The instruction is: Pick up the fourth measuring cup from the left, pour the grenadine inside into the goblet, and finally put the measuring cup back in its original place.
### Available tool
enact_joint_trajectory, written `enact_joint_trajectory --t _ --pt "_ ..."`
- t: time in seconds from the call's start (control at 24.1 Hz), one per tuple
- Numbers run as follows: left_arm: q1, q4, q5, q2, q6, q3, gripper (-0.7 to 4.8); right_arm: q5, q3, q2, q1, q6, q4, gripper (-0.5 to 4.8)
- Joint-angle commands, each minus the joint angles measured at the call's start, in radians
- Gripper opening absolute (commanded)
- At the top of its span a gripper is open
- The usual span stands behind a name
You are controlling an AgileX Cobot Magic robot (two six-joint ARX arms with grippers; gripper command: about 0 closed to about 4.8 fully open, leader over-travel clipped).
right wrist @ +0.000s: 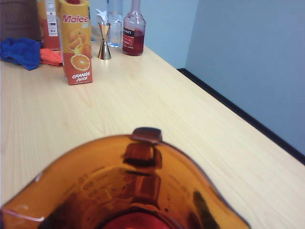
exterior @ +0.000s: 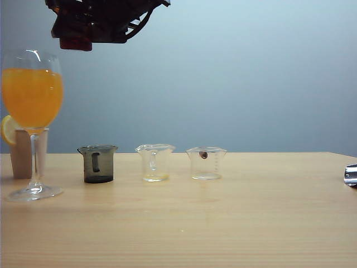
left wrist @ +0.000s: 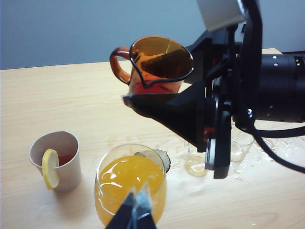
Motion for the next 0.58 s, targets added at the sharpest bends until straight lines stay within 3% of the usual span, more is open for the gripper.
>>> enact_joint_trajectory --t 0.04,0.58 --pt "0.0 0.013 -0.005 0.0 -0.003 -0.007 -0.06 0.0 0.005 -0.004 0.008 -0.06 0.027 0.3" --pt "0.0 0.011 -0.004 0.005 -0.053 -0.008 -0.06 0.006 0.005 -0.001 0.031 -0.238 0.034 0.3"
